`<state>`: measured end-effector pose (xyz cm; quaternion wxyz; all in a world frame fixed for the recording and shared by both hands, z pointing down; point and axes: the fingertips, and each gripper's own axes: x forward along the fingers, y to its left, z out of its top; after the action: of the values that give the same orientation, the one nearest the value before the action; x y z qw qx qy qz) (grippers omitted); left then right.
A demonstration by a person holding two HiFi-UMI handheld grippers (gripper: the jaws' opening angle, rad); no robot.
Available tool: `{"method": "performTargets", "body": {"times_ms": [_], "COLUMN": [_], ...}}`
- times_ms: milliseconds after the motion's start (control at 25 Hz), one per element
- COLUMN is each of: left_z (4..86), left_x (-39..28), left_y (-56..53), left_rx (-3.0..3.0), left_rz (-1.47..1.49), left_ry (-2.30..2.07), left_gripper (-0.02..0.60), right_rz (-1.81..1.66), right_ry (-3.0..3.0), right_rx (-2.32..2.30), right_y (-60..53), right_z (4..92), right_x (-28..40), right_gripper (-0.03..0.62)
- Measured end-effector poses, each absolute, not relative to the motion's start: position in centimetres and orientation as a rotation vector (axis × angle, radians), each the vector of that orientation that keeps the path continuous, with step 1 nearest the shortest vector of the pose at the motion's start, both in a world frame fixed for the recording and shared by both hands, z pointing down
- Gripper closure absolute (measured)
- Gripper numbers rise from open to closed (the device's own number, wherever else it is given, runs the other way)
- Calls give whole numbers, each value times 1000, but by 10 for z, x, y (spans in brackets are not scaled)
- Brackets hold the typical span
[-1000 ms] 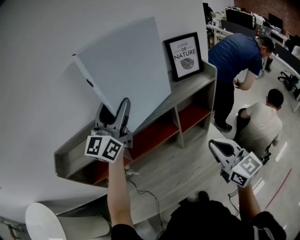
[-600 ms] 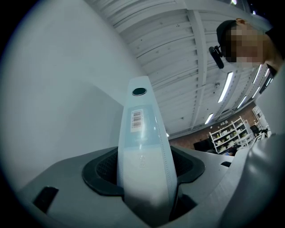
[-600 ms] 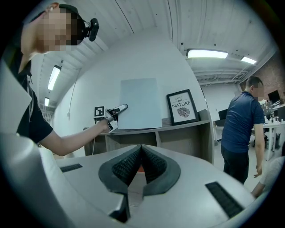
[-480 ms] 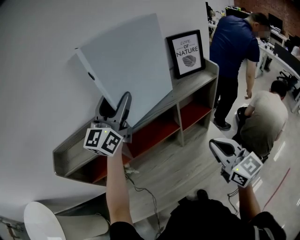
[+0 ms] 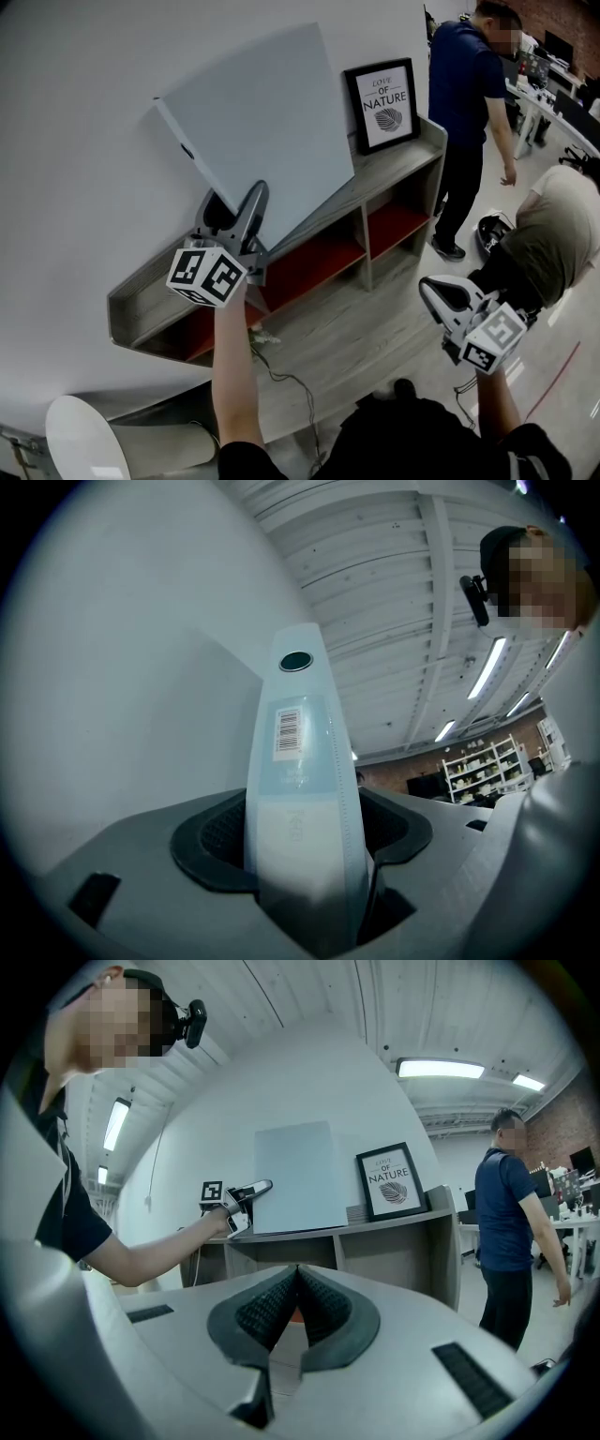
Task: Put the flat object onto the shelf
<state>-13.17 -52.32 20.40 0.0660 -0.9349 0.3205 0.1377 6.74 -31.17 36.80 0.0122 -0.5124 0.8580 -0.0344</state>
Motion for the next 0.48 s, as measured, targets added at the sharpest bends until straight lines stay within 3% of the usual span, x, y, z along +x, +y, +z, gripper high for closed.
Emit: {"method": "performTargets", "body": {"times_ms": [480], "left_z": [209], "left_x": [-130], "left_y": [-524], "left_rx": [-2859], "left_rz": [372], "left_ry": [952], "left_gripper": [245], "right_rz": [-128], "right_ry": [2694], "right_rx": [-1570], "right_y": [-316], "right_z": [373], "right_x": [66], "right_gripper": [583]}}
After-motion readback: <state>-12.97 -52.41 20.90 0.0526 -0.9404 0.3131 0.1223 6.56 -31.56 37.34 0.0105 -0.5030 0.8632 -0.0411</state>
